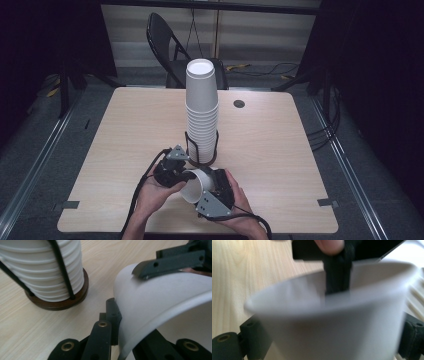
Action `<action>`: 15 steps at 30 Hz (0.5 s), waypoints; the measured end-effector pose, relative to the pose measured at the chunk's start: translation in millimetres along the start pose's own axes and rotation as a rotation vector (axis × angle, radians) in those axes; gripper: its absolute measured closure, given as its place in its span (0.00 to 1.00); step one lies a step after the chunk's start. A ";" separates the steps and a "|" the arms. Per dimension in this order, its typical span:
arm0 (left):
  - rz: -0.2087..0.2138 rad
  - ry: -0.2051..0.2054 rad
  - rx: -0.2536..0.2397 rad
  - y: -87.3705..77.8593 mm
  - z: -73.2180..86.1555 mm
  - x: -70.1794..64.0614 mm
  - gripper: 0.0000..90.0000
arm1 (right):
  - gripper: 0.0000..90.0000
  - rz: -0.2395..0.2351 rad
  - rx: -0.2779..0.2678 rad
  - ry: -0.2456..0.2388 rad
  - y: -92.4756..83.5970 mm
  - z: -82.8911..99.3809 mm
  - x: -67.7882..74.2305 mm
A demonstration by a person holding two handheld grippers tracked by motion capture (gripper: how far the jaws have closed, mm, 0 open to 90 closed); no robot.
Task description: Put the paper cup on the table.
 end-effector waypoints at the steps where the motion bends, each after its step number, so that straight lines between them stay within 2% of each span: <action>1: -0.002 0.002 0.003 0.4 -0.1 -0.2 0.97 | 0.09 0.001 0.000 -0.009 0.7 -1.7 0.8; 7: 0.026 -0.017 -0.013 1.2 -0.5 -0.4 0.97 | 0.09 -0.001 -0.010 -0.013 0.1 -3.2 -0.9; 15: 0.025 -0.021 0.000 6.2 0.6 -1.2 0.97 | 0.09 -0.002 -0.020 -0.026 0.7 -8.7 2.6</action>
Point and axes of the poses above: each handheld gripper's, and its own axes: y roughly forward along the jaws, z roughly out of its underside, x roughly to its left, the point moved 5 cm from there along y, roughly forward along the jaws
